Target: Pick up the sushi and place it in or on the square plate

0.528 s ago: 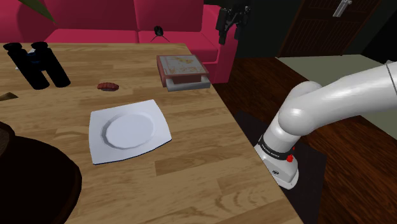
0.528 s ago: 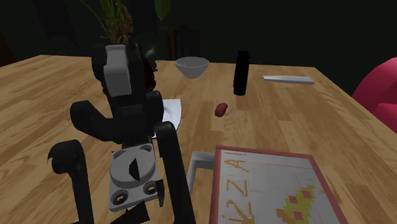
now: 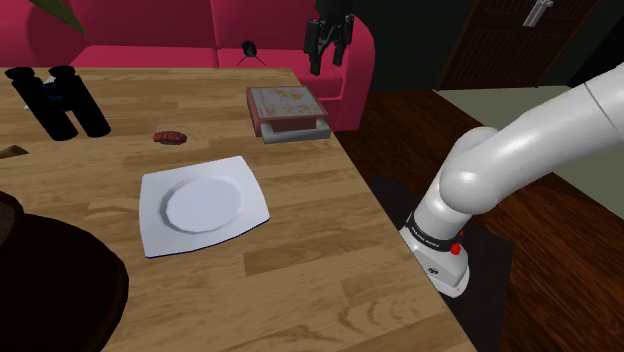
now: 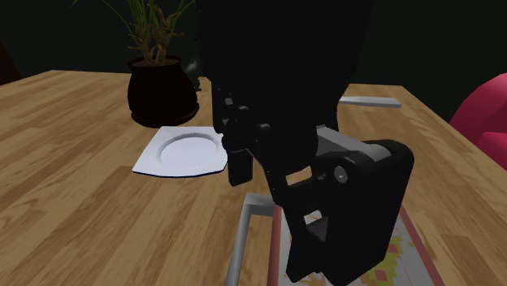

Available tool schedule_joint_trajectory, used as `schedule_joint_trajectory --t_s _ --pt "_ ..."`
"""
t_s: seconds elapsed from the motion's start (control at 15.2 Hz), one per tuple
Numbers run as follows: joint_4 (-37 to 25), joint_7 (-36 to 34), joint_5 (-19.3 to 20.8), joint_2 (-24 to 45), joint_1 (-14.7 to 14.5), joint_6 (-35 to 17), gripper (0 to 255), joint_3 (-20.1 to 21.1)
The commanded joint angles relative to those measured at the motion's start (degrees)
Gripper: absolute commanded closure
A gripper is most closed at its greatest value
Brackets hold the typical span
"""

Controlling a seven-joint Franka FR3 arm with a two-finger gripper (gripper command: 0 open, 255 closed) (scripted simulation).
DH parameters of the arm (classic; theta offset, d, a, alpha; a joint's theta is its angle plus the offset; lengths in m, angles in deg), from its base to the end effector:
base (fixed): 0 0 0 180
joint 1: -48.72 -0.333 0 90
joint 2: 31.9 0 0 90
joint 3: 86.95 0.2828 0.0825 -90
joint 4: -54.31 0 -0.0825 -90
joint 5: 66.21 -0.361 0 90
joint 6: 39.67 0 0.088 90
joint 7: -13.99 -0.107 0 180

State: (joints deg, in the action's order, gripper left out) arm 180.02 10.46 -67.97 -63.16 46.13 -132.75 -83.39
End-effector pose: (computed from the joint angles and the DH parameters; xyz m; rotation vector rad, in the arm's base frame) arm 0.3729 0.0474 0.5622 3.1374 0.0538 -0.0385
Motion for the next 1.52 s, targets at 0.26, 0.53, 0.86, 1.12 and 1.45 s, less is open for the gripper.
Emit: schedule_joint_trajectory --t_s 0.26,0.53,0.86,1.12,1.45 --pt "-6.73 2.90 -0.51 12.00 -2.47 -4.66 0 2.24" --pt "-12.37 4.41 -0.42 19.86 -4.06 -6.46 0 4.04" --pt "-20.58 5.96 0.40 29.71 -6.12 -7.52 0 6.38" --pt "-28.15 6.99 1.65 37.70 -8.04 -7.41 0 8.20" --pt "-39.15 8.17 3.86 48.04 -11.05 -5.97 0 10.25"
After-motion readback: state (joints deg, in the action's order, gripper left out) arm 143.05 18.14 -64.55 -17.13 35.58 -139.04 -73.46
